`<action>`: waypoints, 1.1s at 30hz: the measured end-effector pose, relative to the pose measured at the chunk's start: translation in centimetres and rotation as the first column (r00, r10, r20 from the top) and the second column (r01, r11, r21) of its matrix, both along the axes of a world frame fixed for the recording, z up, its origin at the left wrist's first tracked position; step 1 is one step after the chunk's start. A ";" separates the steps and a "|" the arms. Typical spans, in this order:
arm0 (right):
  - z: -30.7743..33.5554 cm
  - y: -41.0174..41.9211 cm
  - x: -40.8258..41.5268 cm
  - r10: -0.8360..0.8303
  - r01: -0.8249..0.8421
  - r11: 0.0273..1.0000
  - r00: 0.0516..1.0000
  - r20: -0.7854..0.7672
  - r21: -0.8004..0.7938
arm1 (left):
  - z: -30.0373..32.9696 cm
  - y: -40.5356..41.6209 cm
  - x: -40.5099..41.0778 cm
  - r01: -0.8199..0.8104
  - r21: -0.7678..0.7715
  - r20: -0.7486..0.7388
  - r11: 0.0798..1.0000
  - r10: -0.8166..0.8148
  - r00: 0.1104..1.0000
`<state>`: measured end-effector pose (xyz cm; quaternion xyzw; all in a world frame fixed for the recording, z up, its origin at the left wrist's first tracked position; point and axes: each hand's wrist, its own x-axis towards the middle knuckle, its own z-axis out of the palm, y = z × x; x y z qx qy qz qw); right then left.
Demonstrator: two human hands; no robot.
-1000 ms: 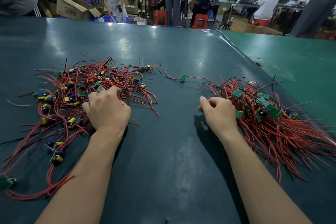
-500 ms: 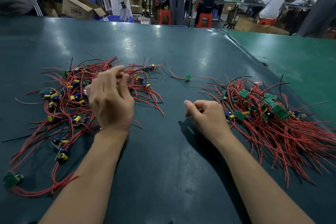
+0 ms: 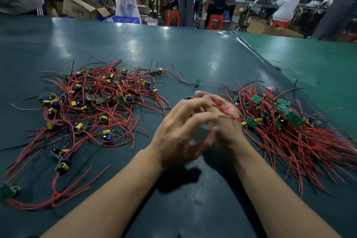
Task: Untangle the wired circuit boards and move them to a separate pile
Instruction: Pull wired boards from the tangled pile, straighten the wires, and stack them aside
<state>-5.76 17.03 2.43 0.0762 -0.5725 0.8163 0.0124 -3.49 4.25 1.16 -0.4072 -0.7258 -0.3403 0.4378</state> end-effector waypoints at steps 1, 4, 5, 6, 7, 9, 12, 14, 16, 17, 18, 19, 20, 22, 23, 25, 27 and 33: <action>0.3 0.1 -0.5 -0.006 0.012 0.989 0.999 0.041 -0.145 | -0.2 -0.2 0.0 -0.007 0.033 0.056 0.999 0.005 0.998; 0.7 0.9 -1.0 0.067 -0.032 0.954 0.992 0.107 -0.298 | -0.6 -0.4 -0.6 -0.179 0.081 0.471 0.981 0.121 0.874; 0.7 0.9 -0.8 0.126 -0.079 0.943 0.984 0.124 -0.325 | -0.6 -0.5 -1.0 -0.236 0.137 0.628 0.962 0.100 0.772; 0.6 0.9 -0.7 0.175 -0.123 0.935 0.976 0.131 -0.334 | -0.6 -0.6 -1.3 -0.284 0.217 0.741 0.934 0.032 0.671; 0.5 0.8 -0.7 0.207 -0.155 0.934 0.969 0.134 -0.321 | -0.5 -0.7 -1.6 -0.310 0.301 0.787 0.902 -0.051 0.615; 0.3 0.7 -0.7 0.204 -0.166 0.957 0.969 0.143 -0.240 | -0.4 -0.9 -1.9 -0.283 0.351 0.713 0.893 -0.059 0.699; -0.2 0.4 -0.8 0.109 -0.104 0.994 0.983 0.149 -0.039 | -0.6 -1.3 -1.7 -0.247 0.254 0.489 0.935 0.096 0.867; -0.5 0.2 -0.7 0.054 -0.065 0.994 0.991 0.124 0.093 | -0.8 -1.4 -1.7 -0.241 0.224 0.500 0.944 0.100 0.860; -0.5 0.0 -0.6 -0.008 -0.004 0.981 0.998 0.060 0.196 | -0.8 -1.4 -1.7 -0.226 0.188 0.589 0.956 0.074 0.804; -0.4 0.0 -0.6 -0.034 0.025 0.979 0.999 0.042 0.202 | -0.9 -1.4 -1.8 -0.236 0.183 0.629 0.954 0.071 0.774; -0.4 0.0 -0.7 -0.054 0.045 0.983 0.998 0.043 0.180 | -1.0 -1.5 -1.9 -0.263 0.202 0.664 0.943 0.066 0.745; -0.3 0.1 -0.7 -0.072 0.063 0.986 0.996 0.056 0.156 | -1.0 -1.5 -2.1 -0.303 0.241 0.699 0.922 0.051 0.713; -0.2 0.2 -0.8 -0.093 0.082 0.986 0.993 0.073 0.143 | -0.9 -1.5 -2.2 -0.341 0.296 0.735 0.892 0.016 0.678; -0.1 0.2 -0.9 -0.145 0.127 0.981 0.983 0.117 0.147 | -0.6 -1.5 -2.4 -0.386 0.452 0.782 0.805 -0.148 0.606; -0.1 0.2 -1.0 -0.163 0.144 0.980 0.976 0.142 0.136 | -0.4 -1.5 -2.4 -0.391 0.526 0.782 0.756 -0.249 0.571; -0.1 0.0 -1.1 -0.168 0.160 0.985 0.968 0.188 0.056 | 0.0 -1.6 -2.4 -0.393 0.611 0.761 0.687 -0.373 0.531; -0.1 -0.3 -1.1 -0.126 0.133 0.991 0.968 0.217 -0.018 | 0.1 -1.6 -2.5 -0.385 0.643 0.745 0.662 -0.422 0.517; -0.4 -1.1 -0.8 -0.055 0.038 0.995 0.979 0.196 0.090 | 0.0 -1.6 -2.5 -0.317 0.631 0.736 0.708 -0.415 0.535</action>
